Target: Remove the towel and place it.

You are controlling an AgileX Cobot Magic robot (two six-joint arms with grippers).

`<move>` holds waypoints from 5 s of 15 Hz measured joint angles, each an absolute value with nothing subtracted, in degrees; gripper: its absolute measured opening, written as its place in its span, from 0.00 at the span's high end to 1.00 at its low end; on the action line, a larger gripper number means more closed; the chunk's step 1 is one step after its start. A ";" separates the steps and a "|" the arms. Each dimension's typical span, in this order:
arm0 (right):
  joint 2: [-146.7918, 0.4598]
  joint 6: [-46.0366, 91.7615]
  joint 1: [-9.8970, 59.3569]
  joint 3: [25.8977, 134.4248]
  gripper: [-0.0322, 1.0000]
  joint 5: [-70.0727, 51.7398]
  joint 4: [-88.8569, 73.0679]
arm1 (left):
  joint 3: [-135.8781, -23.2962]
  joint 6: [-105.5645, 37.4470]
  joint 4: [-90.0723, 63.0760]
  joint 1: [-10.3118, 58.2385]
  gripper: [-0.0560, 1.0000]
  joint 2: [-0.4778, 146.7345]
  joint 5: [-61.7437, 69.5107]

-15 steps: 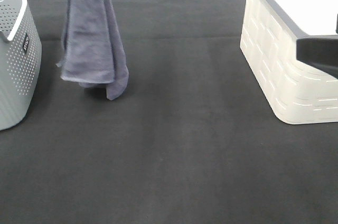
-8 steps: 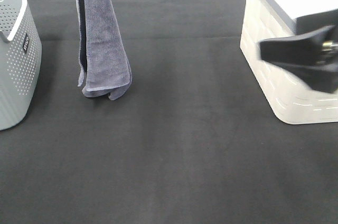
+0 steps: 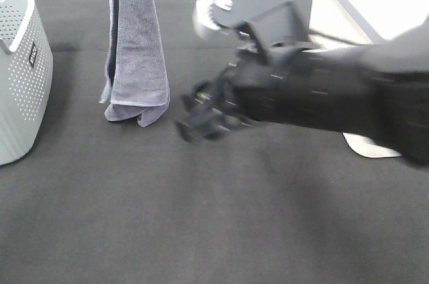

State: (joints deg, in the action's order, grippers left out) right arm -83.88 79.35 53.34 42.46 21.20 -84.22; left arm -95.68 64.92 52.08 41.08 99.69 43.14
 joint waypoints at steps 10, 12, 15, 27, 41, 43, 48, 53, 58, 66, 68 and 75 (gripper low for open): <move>-111.27 43.26 53.34 64.69 0.27 26.99 -67.67 | -95.68 57.58 52.20 41.08 0.95 99.69 40.05; -114.08 42.40 53.46 68.01 0.27 27.22 -67.27 | -95.68 57.52 52.20 41.08 0.95 99.69 39.02; -118.37 42.46 54.83 72.19 0.27 30.08 -69.33 | -95.68 57.47 52.20 41.08 0.95 99.69 37.24; -126.05 71.28 54.83 79.93 0.28 45.61 -96.31 | -95.68 57.41 52.77 41.08 0.95 99.69 36.27; -121.70 96.72 54.72 79.93 0.95 33.29 -98.95 | -95.68 57.35 52.08 41.02 0.95 99.69 33.75; -118.09 103.71 54.26 78.27 0.95 31.51 -99.69 | -95.68 57.35 52.08 41.02 0.95 99.69 33.00; -106.00 106.74 48.47 67.90 0.95 16.10 -100.15 | -95.68 57.30 51.97 41.02 0.95 95.45 30.71; -98.49 96.20 37.53 61.42 0.95 -10.89 -97.35 | -95.68 50.13 44.75 40.39 0.95 93.22 29.74; -97.86 56.09 31.63 66.35 0.95 -35.64 -45.26 | -95.00 31.68 17.13 30.48 0.95 91.50 29.16; -97.86 44.98 31.63 89.95 0.95 -68.98 2.52 | -66.75 35.75 8.88 25.78 0.95 78.90 13.64; -97.86 44.98 31.63 94.25 0.95 -69.21 6.76 | -63.77 37.82 8.88 25.78 0.95 78.95 10.89; -97.35 41.25 31.63 98.66 0.95 -65.78 18.28 | -63.31 39.36 7.62 20.74 0.95 81.99 -0.57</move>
